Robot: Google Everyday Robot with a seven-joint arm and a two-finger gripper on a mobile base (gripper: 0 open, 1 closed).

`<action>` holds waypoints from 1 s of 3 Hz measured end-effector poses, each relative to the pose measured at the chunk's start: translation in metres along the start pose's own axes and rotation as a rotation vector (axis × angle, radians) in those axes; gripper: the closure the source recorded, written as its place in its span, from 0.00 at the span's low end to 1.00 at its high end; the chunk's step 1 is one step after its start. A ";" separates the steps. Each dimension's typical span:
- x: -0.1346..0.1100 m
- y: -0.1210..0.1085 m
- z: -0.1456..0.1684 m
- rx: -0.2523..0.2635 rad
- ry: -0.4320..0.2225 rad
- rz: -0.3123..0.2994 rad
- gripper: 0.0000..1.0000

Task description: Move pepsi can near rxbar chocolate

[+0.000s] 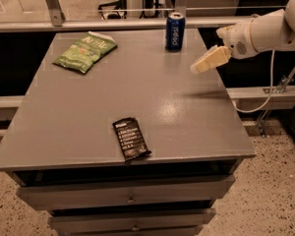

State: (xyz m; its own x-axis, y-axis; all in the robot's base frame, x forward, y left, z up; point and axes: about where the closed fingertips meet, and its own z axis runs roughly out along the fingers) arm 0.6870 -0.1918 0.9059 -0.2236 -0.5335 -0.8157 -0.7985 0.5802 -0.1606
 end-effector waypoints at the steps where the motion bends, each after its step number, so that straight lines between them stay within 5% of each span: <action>1: -0.011 -0.016 0.026 0.021 -0.030 -0.014 0.00; 3: -0.054 -0.071 0.091 0.067 -0.103 0.024 0.00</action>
Offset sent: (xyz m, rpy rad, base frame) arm 0.1326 0.0422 0.0092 0.0440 -0.1254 -0.0650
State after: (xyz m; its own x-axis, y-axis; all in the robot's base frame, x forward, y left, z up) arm 0.8063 -0.1481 0.9105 -0.1808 -0.4549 -0.8720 -0.7534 0.6340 -0.1745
